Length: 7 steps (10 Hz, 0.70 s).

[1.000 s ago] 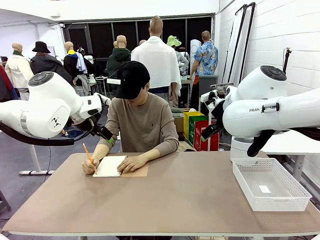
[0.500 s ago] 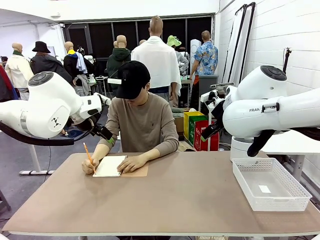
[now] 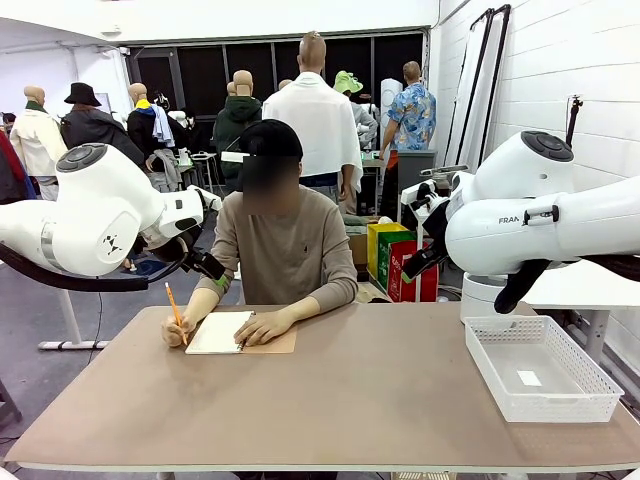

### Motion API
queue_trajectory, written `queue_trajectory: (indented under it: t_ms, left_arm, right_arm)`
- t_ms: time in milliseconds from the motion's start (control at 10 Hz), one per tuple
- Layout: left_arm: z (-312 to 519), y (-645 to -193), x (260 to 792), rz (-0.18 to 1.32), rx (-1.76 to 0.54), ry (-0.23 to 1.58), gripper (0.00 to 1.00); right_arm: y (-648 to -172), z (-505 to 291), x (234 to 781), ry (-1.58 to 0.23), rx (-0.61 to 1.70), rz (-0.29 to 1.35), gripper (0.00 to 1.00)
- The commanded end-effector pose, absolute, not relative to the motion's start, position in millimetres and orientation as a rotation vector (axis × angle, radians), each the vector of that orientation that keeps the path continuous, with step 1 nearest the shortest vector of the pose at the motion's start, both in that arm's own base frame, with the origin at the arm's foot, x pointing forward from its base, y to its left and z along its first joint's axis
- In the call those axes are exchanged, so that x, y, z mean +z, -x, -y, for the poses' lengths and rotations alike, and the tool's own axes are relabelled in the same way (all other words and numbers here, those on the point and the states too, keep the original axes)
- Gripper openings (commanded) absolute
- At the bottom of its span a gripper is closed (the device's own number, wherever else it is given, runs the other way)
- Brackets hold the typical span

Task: Sort the paper based on its condition.
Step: If a person hands you a paper, place it in the Organizing basket , and if it's crumpled, put it in the Trash can.

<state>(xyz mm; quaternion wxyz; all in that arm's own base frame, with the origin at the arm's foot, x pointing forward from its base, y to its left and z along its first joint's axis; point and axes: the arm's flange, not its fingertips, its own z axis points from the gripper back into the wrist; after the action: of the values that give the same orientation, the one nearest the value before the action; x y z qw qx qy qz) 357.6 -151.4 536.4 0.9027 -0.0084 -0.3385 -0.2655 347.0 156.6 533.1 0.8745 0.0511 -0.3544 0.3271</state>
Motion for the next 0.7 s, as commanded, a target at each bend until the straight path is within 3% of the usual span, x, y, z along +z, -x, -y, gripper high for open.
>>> queue_trajectory:
  t_ms: [0, 600]
  left_arm:
    - [151.6, -357.5, 536.7, 0.7, -0.554, 0.017, 1.0]
    - [151.6, -357.5, 536.7, 0.7, -0.554, 0.017, 1.0]
  right_arm:
    - [-347.7, -156.8, 532.9, -0.108, 0.681, 0.743, 1.0]
    - [-347.7, -156.8, 532.9, -0.108, 0.681, 0.743, 1.0]
